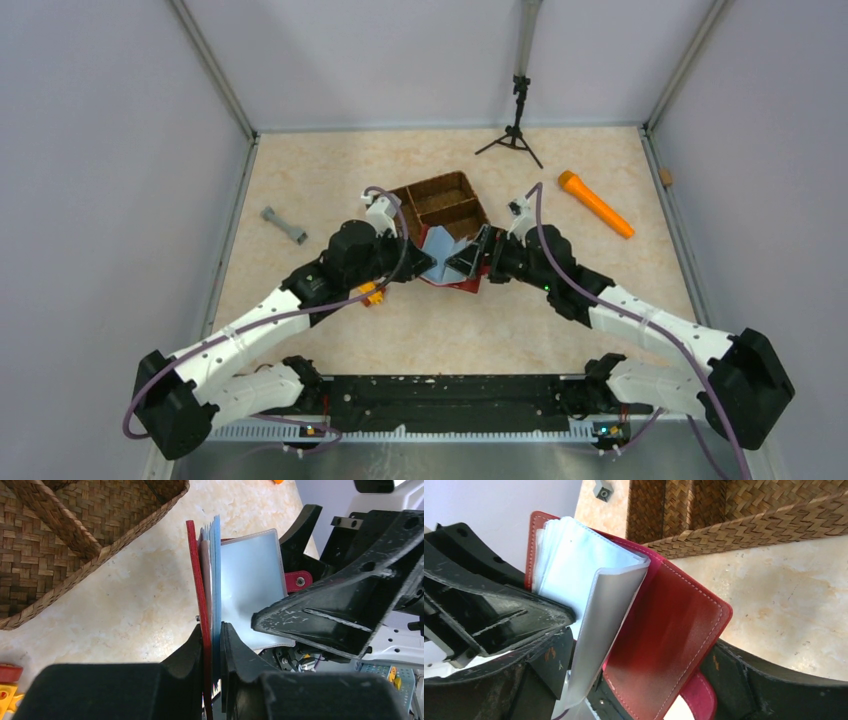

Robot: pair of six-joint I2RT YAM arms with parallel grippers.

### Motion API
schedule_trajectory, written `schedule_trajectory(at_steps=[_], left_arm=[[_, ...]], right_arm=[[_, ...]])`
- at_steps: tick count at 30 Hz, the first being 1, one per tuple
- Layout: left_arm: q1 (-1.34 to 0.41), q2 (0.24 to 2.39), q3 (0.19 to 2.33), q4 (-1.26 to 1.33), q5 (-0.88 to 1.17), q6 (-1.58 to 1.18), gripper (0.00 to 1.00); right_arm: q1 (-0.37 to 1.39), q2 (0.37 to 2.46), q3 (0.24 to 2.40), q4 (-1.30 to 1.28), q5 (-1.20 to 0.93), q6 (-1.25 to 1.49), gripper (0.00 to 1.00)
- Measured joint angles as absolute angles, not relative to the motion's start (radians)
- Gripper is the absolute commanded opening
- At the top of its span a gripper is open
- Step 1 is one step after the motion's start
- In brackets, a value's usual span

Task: Take the credit cards out of the card holder
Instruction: Open the card holder at the center of the board.

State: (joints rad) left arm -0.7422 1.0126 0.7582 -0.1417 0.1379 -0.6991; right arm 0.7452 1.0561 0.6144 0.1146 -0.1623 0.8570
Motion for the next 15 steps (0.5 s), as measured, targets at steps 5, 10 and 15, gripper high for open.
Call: schedule_trajectory(at_steps=[5, 10, 15], left_arm=[[-0.742, 1.012, 0.754, -0.134, 0.15, -0.699, 0.22], [-0.742, 0.993, 0.719, -0.098, 0.171, -0.716, 0.4], [-0.74, 0.96, 0.678, -0.046, 0.218, -0.756, 0.46]], right_arm=[[0.745, 1.065, 0.614, 0.107, -0.148, 0.862, 0.31], [0.745, 1.042, 0.591, 0.118, -0.131, 0.865, 0.06], [0.745, 0.993, 0.548, 0.126, -0.125, 0.864, 0.02]])
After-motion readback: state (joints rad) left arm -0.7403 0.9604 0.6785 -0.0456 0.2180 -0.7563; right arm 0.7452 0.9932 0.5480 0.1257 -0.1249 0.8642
